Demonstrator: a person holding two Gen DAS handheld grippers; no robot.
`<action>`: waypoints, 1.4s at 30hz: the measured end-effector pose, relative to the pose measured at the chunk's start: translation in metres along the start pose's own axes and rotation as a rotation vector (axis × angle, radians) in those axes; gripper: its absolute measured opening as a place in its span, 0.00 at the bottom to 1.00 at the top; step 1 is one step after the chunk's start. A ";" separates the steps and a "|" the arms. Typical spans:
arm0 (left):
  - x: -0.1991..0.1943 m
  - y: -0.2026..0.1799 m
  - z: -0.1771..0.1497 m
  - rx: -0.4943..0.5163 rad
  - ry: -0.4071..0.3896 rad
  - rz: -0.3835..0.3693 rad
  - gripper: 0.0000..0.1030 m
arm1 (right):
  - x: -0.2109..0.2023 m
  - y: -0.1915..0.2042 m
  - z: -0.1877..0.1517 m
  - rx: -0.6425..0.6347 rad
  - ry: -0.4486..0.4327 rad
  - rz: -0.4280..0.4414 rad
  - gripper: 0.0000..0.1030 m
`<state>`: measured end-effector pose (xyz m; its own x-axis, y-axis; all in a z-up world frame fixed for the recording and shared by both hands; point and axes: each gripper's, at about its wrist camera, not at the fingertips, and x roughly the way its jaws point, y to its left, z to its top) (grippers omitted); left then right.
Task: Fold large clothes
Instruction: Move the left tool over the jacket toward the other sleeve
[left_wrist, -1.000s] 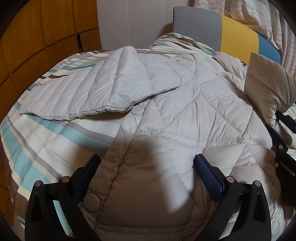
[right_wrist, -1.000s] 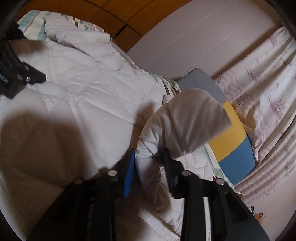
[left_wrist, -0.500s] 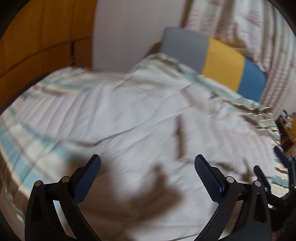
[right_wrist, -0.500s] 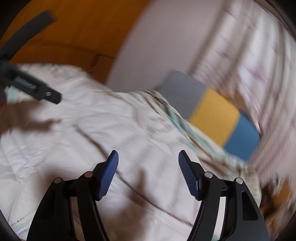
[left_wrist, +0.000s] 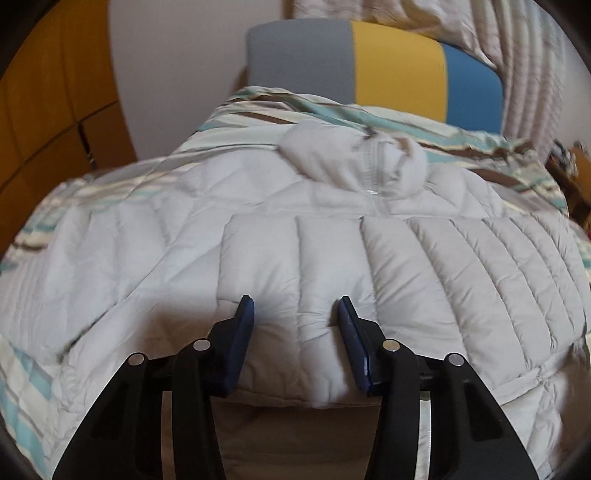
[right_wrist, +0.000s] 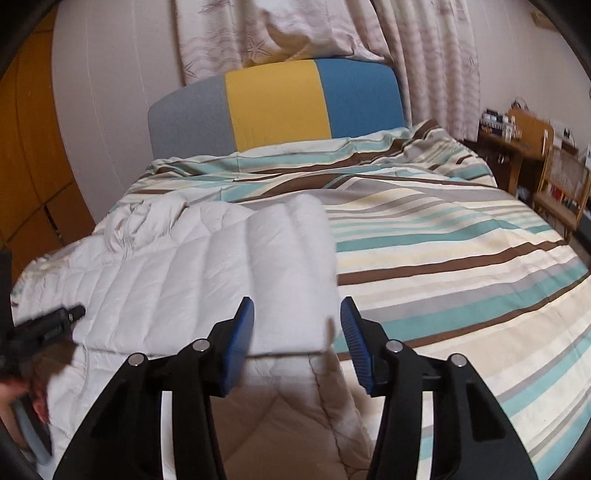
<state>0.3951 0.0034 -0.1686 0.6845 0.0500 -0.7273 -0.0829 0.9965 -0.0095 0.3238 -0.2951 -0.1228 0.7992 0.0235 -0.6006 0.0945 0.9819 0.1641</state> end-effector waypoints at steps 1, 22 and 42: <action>0.000 0.006 -0.002 -0.030 -0.001 -0.008 0.47 | -0.003 0.001 0.002 0.002 -0.003 0.006 0.44; 0.011 0.009 -0.005 -0.049 0.007 -0.042 0.52 | 0.150 0.007 0.029 -0.060 0.181 -0.074 0.29; 0.013 0.011 -0.006 -0.059 0.004 -0.053 0.52 | 0.087 0.014 0.000 -0.075 0.146 -0.051 0.41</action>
<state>0.3985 0.0147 -0.1819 0.6861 -0.0027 -0.7275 -0.0895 0.9921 -0.0881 0.3949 -0.2794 -0.1724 0.6995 -0.0051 -0.7146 0.0838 0.9937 0.0750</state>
